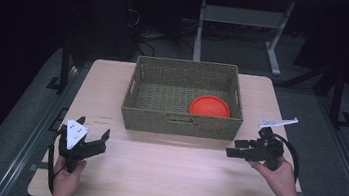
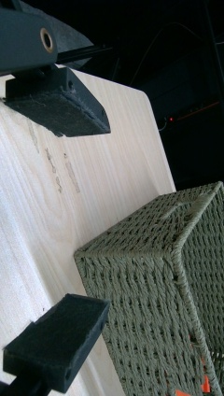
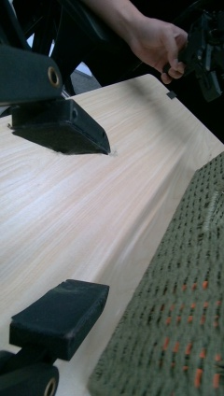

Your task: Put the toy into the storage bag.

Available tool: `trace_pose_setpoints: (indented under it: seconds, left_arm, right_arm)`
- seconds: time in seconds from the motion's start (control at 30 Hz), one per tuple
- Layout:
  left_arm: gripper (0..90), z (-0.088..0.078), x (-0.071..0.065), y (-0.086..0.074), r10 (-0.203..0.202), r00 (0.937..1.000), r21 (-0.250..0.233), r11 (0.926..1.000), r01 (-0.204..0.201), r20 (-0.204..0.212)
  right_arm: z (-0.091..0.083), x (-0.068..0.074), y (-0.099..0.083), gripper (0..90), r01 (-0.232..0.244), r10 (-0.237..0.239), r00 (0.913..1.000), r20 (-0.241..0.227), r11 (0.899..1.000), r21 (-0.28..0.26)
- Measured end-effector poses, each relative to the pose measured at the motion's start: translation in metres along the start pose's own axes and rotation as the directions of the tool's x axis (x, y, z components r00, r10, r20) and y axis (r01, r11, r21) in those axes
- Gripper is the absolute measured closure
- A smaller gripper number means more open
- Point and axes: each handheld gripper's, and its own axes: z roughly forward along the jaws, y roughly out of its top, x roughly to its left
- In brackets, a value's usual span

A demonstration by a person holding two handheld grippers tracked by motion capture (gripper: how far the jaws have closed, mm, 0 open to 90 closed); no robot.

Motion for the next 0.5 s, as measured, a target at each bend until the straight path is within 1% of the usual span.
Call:
trace_pose_setpoints:
  seconds: [0.03, 0.1, 0.17, 0.23, 0.3, 0.37, 0.43, 0.47, 0.5]
  left_arm:
    - [12.7, 0.000, -0.001, 0.000, -0.006, 1.0000, -0.001, 1.0000, 0.006, 0.000]
    - [12.8, 0.000, 0.000, 0.000, 0.000, 1.0000, -0.002, 1.0000, 0.000, 0.000]
    - [12.7, 0.000, -0.001, 0.000, -0.003, 1.0000, -0.005, 1.0000, 0.003, 0.000]
    - [12.8, 0.000, -0.001, 0.000, -0.001, 1.0000, -0.003, 1.0000, 0.001, 0.000]
    - [12.7, 0.000, -0.001, 0.000, -0.006, 1.0000, -0.002, 1.0000, 0.006, 0.001]
    - [12.8, 0.000, -0.001, 0.000, -0.005, 1.0000, -0.003, 1.0000, 0.005, 0.002]
    - [12.8, 0.000, -0.001, 0.000, 0.004, 1.0000, -0.002, 1.0000, -0.004, 0.002]
    - [12.8, 0.000, -0.002, 0.000, 0.006, 1.0000, -0.001, 1.0000, -0.006, 0.002]
    - [12.8, 0.001, -0.002, 0.000, 0.008, 1.0000, 0.001, 1.0000, -0.008, 0.005]
  right_arm:
    - [0.000, 0.000, -0.006, 25.5, -0.003, 0.003, 1.0000, 0.007, 1.000, 0.002]
    - [0.000, -0.001, -0.008, 25.5, -0.006, 0.006, 0.9999, 0.009, 1.000, 0.002]
    - [-0.001, -0.002, -0.016, 25.5, -0.014, 0.014, 0.9998, 0.010, 1.000, 0.006]
    - [-0.002, -0.003, -0.024, 25.5, -0.016, 0.016, 0.9997, 0.021, 1.000, 0.003]
    - [-0.003, -0.004, -0.031, 25.3, -0.021, 0.021, 0.9997, 0.016, 1.000, -0.005]
    - [-0.005, -0.002, -0.040, 24.7, -0.029, 0.029, 0.9993, 0.024, 0.999, -0.017]
    - [-0.006, 0.003, -0.048, 24.7, -0.023, 0.025, 0.9992, 0.030, 0.999, -0.039]
    - [-0.007, 0.008, -0.055, 24.7, -0.016, 0.019, 0.9989, 0.042, 0.998, -0.068]
    - [-0.006, 0.012, -0.060, 24.7, -0.004, 0.008, 0.9991, 0.042, 0.996, -0.087]
